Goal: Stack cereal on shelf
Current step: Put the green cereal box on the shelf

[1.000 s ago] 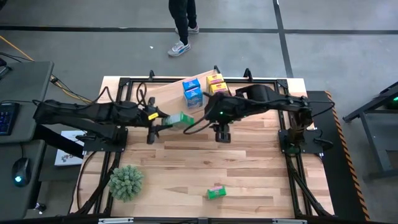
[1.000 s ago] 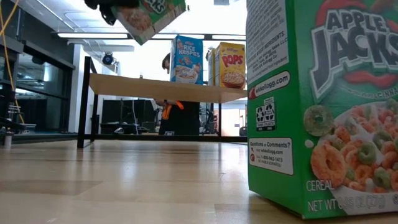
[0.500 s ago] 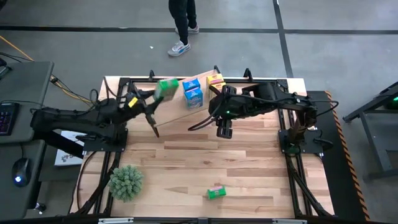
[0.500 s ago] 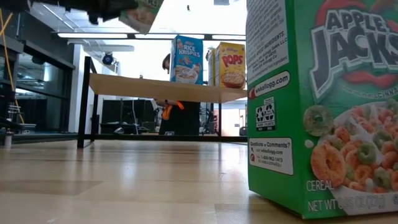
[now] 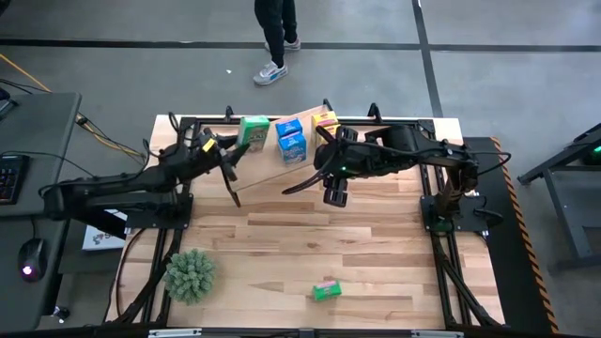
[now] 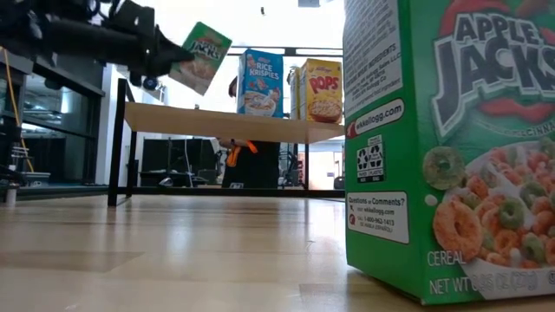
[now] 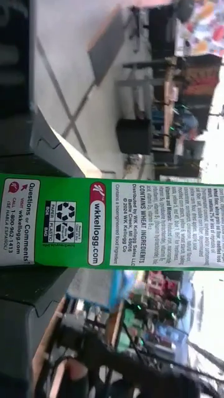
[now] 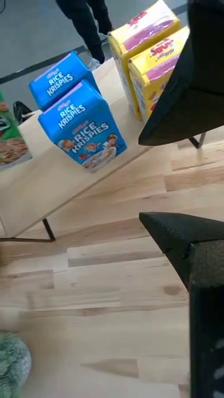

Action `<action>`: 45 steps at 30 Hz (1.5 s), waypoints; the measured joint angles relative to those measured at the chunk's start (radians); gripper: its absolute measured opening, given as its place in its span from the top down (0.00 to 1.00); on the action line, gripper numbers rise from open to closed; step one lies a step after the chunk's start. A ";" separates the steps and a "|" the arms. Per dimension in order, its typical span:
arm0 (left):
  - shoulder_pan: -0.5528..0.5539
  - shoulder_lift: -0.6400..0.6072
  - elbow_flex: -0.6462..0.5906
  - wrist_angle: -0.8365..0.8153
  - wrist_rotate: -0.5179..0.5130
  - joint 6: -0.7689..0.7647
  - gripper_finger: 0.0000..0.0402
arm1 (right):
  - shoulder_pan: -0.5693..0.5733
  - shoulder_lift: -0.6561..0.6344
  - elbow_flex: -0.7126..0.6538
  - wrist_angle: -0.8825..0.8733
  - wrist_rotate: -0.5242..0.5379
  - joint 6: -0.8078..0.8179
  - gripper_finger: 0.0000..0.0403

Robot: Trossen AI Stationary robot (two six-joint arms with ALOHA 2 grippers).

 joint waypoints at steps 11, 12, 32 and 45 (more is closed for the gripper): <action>0.065 0.122 -0.005 -0.004 0.050 -0.044 0.59 | 0.000 0.000 0.000 -0.001 -0.002 0.001 0.56; 0.068 0.131 -0.004 -0.003 0.050 -0.041 0.59 | 0.000 0.000 0.000 -0.001 -0.002 0.001 0.56; 0.067 0.095 0.000 -0.130 0.080 0.002 0.59 | 0.000 0.001 0.000 -0.001 -0.005 0.000 0.56; 0.067 0.059 -0.001 -0.223 0.105 0.018 0.57 | 0.000 0.001 0.000 0.006 -0.005 0.000 0.56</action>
